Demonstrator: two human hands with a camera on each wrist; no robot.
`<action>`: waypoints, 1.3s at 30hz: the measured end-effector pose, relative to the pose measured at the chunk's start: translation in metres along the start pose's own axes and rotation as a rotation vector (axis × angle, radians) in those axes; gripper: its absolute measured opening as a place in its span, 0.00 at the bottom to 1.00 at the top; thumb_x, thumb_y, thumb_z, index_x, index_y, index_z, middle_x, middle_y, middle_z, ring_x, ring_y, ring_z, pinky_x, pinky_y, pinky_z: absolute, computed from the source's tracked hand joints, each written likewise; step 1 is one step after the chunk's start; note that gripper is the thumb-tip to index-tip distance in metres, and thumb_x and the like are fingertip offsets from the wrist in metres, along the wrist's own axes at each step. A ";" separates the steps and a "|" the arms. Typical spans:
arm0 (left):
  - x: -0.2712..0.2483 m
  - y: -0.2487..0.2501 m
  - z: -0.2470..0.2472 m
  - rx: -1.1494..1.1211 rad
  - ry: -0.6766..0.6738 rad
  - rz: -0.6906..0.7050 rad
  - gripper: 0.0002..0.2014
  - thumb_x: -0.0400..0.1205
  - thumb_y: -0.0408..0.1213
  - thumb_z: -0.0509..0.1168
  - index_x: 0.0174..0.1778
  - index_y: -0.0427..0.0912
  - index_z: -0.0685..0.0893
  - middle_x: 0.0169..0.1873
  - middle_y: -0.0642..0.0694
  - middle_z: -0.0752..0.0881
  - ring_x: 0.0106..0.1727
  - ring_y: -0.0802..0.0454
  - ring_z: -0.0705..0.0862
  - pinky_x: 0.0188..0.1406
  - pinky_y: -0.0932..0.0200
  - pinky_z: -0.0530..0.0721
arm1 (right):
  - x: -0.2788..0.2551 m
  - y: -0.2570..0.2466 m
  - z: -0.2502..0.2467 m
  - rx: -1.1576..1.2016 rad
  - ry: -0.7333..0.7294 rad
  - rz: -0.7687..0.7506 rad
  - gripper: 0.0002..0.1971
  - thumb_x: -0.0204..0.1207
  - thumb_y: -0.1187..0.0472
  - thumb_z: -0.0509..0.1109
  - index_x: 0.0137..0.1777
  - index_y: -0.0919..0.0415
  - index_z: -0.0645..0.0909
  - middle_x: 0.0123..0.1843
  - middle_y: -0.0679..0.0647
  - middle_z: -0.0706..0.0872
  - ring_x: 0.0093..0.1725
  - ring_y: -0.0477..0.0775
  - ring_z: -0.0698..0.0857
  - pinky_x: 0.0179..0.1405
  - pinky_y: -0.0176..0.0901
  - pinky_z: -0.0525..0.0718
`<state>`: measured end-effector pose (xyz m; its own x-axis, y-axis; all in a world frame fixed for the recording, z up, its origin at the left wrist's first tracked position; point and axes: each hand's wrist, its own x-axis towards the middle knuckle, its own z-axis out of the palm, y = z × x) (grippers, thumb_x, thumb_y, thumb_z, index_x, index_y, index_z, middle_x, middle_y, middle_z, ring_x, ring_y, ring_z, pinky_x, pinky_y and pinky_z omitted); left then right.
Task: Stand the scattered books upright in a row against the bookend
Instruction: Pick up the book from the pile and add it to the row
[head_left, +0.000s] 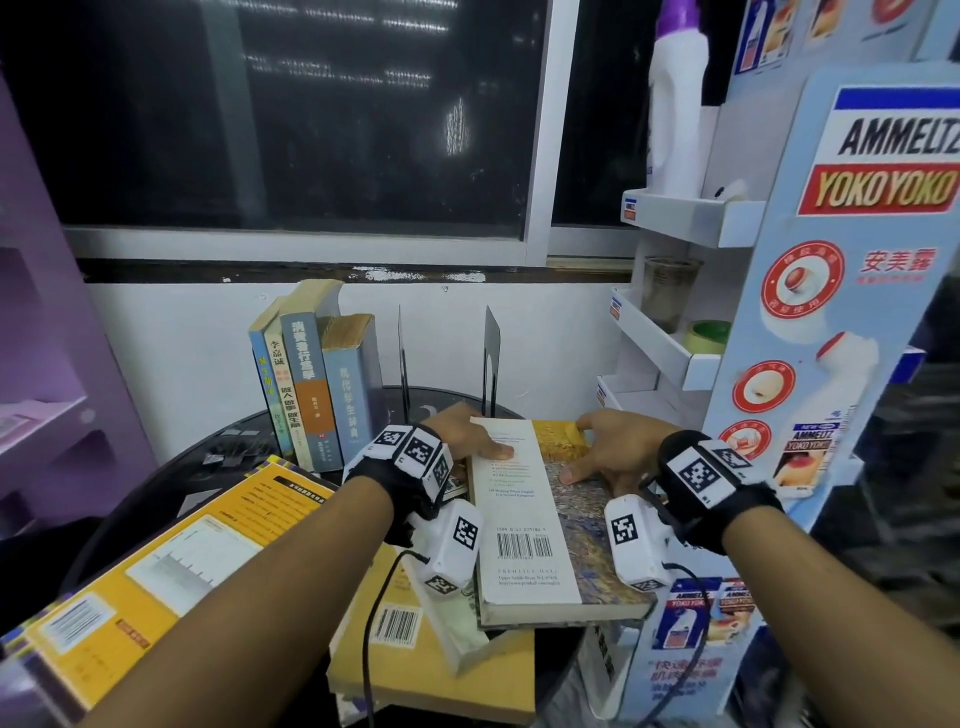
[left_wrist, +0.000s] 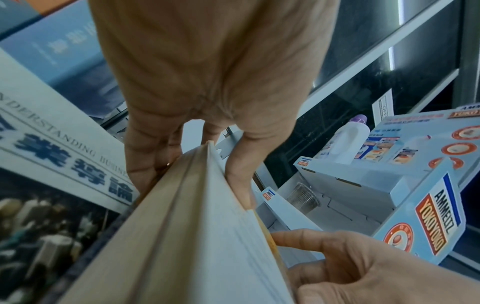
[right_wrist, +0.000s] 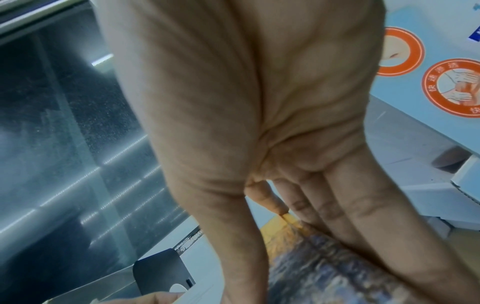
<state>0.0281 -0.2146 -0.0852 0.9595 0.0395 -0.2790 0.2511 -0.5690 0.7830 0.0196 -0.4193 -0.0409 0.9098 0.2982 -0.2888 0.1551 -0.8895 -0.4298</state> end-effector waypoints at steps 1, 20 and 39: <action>0.003 -0.002 -0.001 -0.035 0.017 -0.002 0.41 0.60 0.47 0.82 0.67 0.39 0.73 0.59 0.42 0.85 0.59 0.41 0.85 0.59 0.42 0.85 | -0.001 -0.001 0.000 0.006 0.009 -0.003 0.30 0.70 0.55 0.80 0.68 0.66 0.76 0.59 0.62 0.87 0.56 0.64 0.87 0.55 0.57 0.85; -0.046 0.037 -0.055 -0.563 0.204 0.307 0.31 0.68 0.18 0.75 0.64 0.42 0.74 0.56 0.37 0.87 0.53 0.39 0.88 0.49 0.42 0.88 | -0.021 -0.035 -0.017 0.148 0.511 -0.180 0.55 0.65 0.59 0.84 0.84 0.53 0.50 0.72 0.61 0.77 0.68 0.63 0.77 0.49 0.46 0.79; -0.051 0.006 -0.086 -0.439 0.187 0.531 0.31 0.68 0.21 0.76 0.61 0.54 0.78 0.58 0.42 0.87 0.62 0.45 0.84 0.56 0.40 0.87 | -0.017 -0.054 -0.027 0.444 0.435 -0.388 0.31 0.62 0.61 0.85 0.60 0.56 0.71 0.52 0.56 0.81 0.48 0.60 0.89 0.38 0.60 0.91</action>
<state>-0.0080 -0.1498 -0.0187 0.9623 0.0115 0.2719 -0.2661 -0.1687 0.9491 0.0061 -0.3856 0.0105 0.9059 0.3167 0.2812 0.4109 -0.4961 -0.7649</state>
